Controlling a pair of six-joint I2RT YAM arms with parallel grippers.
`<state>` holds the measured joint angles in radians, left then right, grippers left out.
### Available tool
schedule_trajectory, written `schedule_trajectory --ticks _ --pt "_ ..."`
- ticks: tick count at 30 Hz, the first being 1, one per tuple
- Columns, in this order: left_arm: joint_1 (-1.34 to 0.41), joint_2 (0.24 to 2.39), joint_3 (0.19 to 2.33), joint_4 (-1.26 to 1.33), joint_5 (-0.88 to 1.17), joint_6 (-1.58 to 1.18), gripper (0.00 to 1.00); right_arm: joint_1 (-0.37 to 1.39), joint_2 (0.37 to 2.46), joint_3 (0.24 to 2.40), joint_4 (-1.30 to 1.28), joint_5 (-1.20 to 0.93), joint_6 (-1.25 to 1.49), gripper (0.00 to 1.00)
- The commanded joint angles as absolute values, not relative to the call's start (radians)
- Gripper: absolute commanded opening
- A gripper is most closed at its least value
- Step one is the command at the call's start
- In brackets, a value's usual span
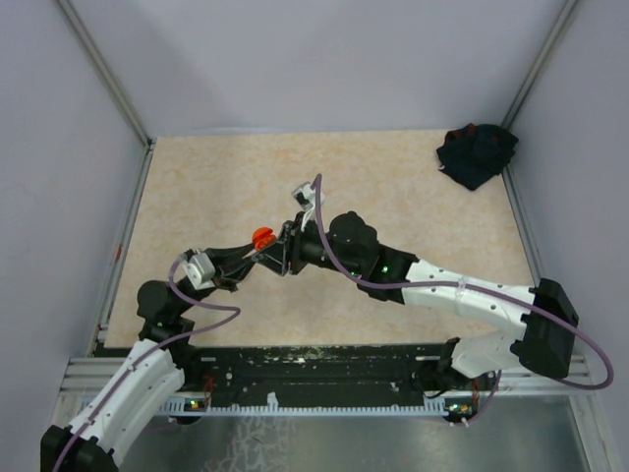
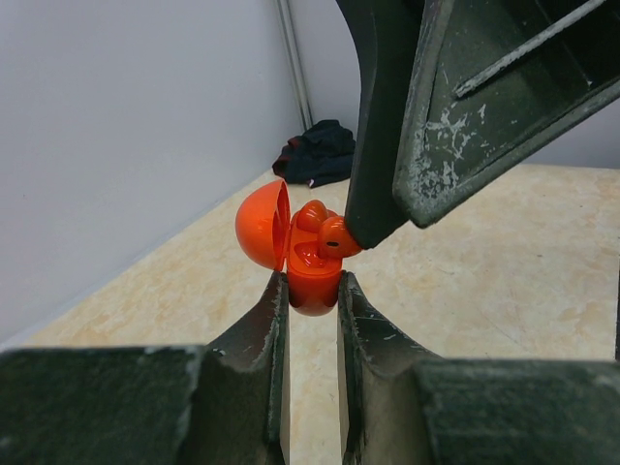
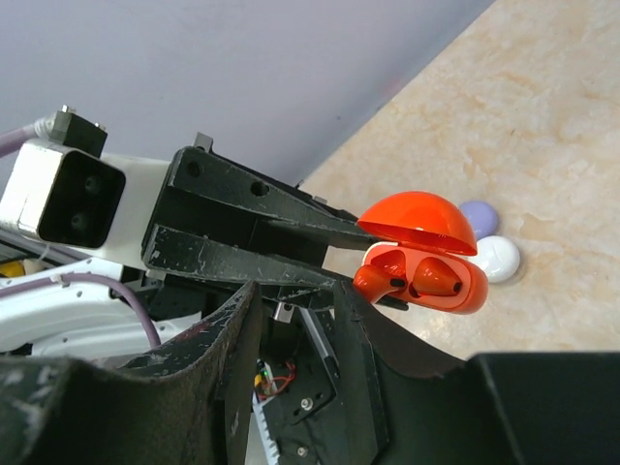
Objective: Insert the wireless bluetooth earbuds into the charging case
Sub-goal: Place the earbud in the charging case, then close the charging case.
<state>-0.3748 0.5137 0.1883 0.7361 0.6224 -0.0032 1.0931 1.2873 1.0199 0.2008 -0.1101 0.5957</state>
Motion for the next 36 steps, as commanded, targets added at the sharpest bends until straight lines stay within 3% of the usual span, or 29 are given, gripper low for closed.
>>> schedule_trajectory --ticks 1,14,24,31,36 --pt "-0.375 0.512 0.215 0.747 0.641 -0.009 0.00 1.107 1.313 1.078 0.228 -0.114 0.564 0.37" --pt "-0.375 0.523 0.216 0.758 0.661 -0.015 0.00 1.109 1.366 1.147 0.236 -0.098 0.498 0.38" --pt "-0.375 0.525 0.219 0.736 0.634 -0.017 0.00 1.109 1.258 1.128 0.178 -0.144 0.421 0.39" --pt "-0.376 0.533 0.224 0.737 0.661 -0.023 0.00 1.091 1.191 1.140 0.020 -0.008 0.298 0.47" --pt "-0.375 0.547 0.232 0.741 0.701 -0.036 0.00 1.004 1.179 1.174 -0.070 -0.136 0.260 0.55"
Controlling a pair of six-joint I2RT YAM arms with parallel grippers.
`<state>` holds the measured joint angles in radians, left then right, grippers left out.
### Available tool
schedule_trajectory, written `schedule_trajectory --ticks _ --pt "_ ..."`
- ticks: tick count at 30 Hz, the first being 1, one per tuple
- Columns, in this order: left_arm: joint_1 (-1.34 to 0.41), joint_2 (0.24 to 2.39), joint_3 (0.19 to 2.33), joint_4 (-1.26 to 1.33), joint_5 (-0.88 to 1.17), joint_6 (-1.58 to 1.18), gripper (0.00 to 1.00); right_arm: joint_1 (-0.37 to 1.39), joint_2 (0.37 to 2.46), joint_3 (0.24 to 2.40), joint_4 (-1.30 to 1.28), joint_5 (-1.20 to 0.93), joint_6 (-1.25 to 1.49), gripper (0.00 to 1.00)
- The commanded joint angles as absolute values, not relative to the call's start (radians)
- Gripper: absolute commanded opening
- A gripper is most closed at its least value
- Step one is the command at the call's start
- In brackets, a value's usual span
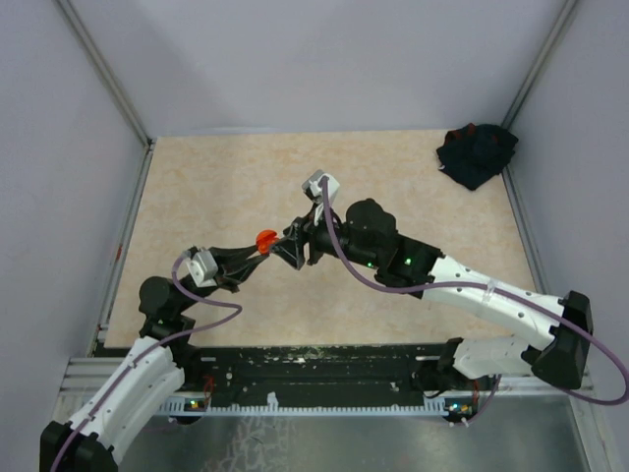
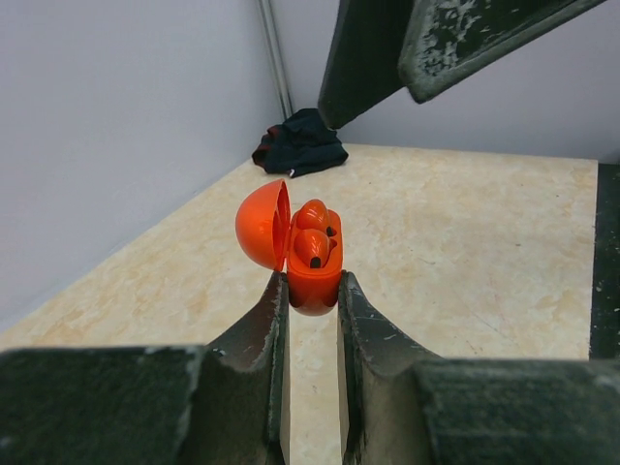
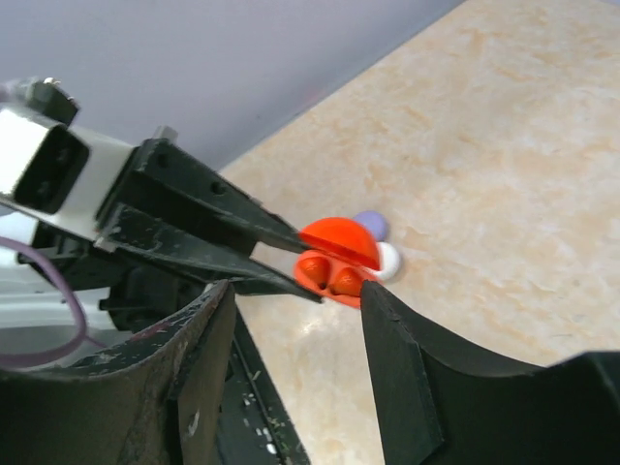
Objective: Insert the wireless bluetooth earbuds into the charging case
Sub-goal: Close the charging case.
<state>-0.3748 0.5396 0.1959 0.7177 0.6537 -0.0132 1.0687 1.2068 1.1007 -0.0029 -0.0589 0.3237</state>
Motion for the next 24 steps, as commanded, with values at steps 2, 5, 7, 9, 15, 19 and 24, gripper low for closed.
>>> schedule_trajectory --ticks 2,5,7,9,15,19,24 --pt "-0.376 0.556 0.233 0.750 0.729 -0.043 0.00 0.965 1.184 1.181 -0.086 -0.207 0.257 0.60" --pt "-0.375 0.568 0.234 0.780 0.783 -0.056 0.00 0.936 1.205 1.195 -0.112 -0.273 0.244 0.66" --pt "-0.376 0.578 0.233 0.807 0.819 -0.073 0.00 0.926 1.220 1.203 -0.120 -0.318 0.240 0.69" --pt "-0.375 0.589 0.232 0.831 0.850 -0.087 0.00 0.921 1.239 1.213 -0.125 -0.360 0.238 0.70" --pt "-0.374 0.605 0.226 0.883 0.903 -0.112 0.00 0.920 1.297 1.235 -0.153 -0.449 0.223 0.72" --pt "-0.375 0.603 0.221 0.902 0.913 -0.118 0.00 0.920 1.321 1.244 -0.169 -0.485 0.216 0.72" --pt "-0.376 0.610 0.225 0.894 0.907 -0.122 0.00 0.919 1.321 1.247 -0.173 -0.546 0.210 0.69"
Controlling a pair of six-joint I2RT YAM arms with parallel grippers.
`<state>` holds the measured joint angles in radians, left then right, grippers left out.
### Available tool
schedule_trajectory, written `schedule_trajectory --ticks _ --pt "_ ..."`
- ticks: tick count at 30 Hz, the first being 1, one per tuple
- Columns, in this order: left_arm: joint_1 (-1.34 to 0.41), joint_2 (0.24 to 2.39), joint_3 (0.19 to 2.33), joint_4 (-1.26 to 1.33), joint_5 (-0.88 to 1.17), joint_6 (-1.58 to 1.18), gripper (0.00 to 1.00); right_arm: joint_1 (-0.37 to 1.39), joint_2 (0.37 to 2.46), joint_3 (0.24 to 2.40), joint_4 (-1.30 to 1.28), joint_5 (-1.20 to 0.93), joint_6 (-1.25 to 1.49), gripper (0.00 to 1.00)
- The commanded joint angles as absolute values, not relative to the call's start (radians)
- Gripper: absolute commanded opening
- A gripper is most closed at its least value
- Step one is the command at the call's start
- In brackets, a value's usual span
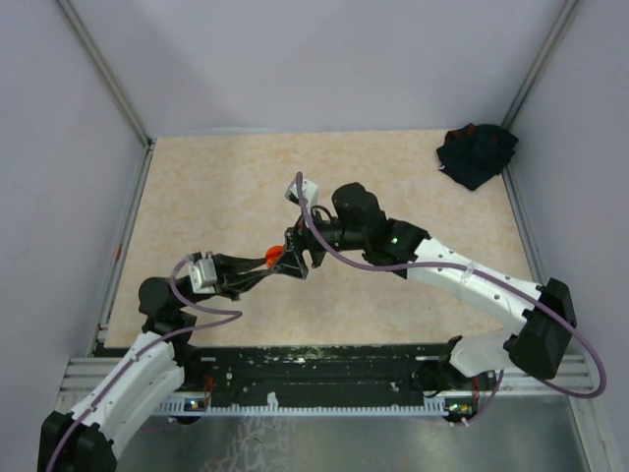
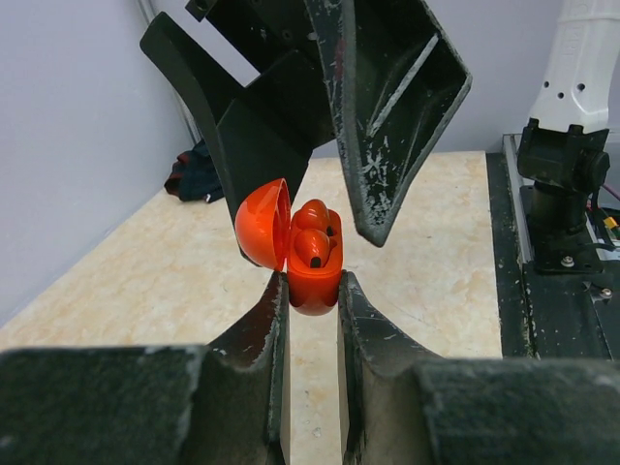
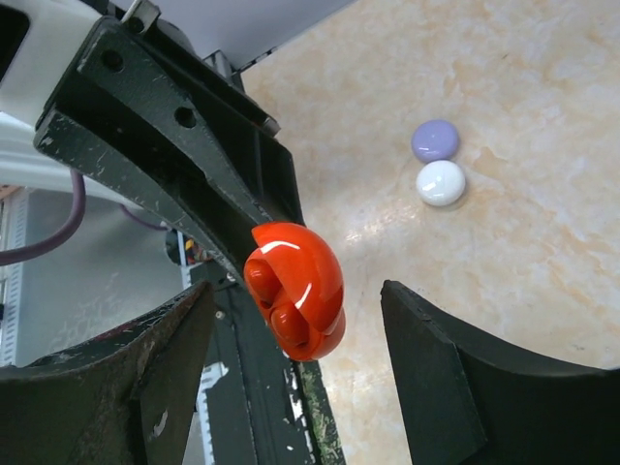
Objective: Insert the wireless bluetooth earbuds into the charging case
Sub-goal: Close the charging case.
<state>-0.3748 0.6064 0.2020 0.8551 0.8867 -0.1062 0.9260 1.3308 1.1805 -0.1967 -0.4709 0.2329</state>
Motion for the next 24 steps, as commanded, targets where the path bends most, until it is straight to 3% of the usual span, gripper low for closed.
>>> schedule_trajectory --ticks 1,24 --pt "-0.376 0.612 0.227 0.885 0.904 -0.121 0.00 0.919 1.315 1.244 -0.170 -0.550 0.207 0.69" --pt "-0.376 0.644 0.254 0.820 0.886 -0.137 0.00 0.918 1.203 1.189 -0.138 -0.529 0.153 0.68"
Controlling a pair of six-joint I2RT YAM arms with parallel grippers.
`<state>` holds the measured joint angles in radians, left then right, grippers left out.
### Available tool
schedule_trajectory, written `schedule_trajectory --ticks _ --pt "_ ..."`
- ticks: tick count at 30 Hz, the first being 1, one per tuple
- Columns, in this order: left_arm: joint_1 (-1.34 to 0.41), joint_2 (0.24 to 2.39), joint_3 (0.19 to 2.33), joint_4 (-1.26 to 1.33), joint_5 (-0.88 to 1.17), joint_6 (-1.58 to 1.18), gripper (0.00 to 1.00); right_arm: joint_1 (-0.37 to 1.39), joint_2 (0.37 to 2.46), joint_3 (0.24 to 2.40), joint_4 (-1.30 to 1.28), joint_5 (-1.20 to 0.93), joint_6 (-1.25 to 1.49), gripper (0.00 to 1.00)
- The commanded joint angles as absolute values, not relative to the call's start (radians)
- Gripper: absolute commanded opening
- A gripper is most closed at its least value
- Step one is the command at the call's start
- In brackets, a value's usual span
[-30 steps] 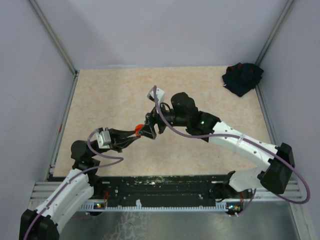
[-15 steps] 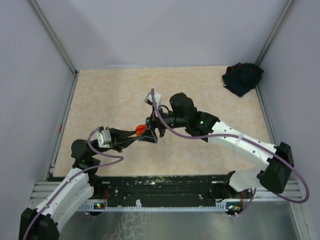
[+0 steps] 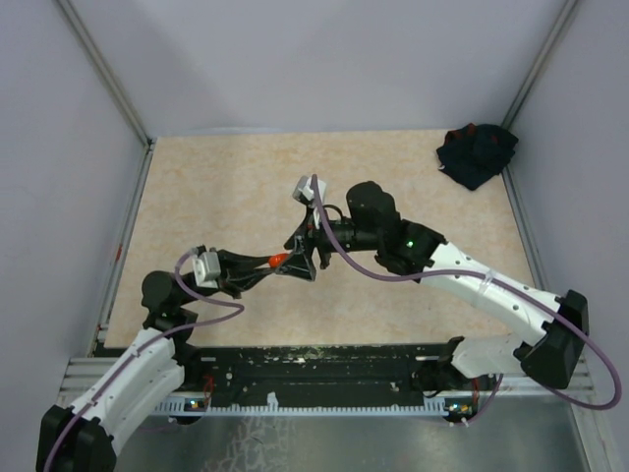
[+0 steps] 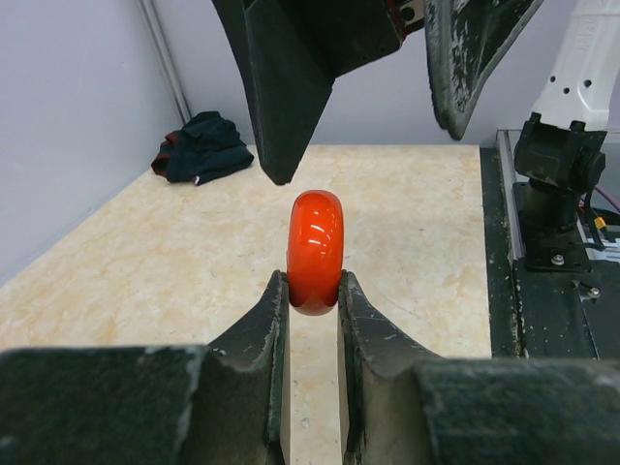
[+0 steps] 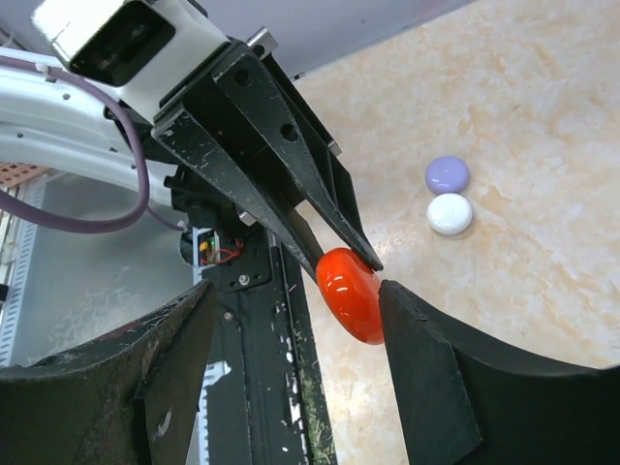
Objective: Insert the wireless bluetooth earbuds into the charging case
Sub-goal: Close the charging case, then place the charging case at the center of the board.
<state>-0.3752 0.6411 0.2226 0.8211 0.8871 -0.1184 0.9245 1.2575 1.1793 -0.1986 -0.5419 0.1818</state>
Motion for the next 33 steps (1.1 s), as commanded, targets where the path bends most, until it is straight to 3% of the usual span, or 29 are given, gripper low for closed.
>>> schedule_trajectory --ticks 1,10,20,33 --pt "-0.376 0.646 0.255 0.813 0.875 -0.138 0.00 0.917 1.197 1.186 -0.139 -0.515 0.151 0.68" --pt "-0.377 0.686 0.322 0.611 0.687 -0.178 0.00 0.917 1.054 1.074 -0.168 -0.150 0.149 0.71" --pt "-0.375 0.771 0.377 0.292 0.330 -0.463 0.00 0.917 0.858 0.893 -0.259 0.122 0.170 0.72" --pt "-0.375 0.954 0.356 0.122 0.078 -0.612 0.00 0.918 0.725 0.719 -0.236 0.198 0.208 0.76"
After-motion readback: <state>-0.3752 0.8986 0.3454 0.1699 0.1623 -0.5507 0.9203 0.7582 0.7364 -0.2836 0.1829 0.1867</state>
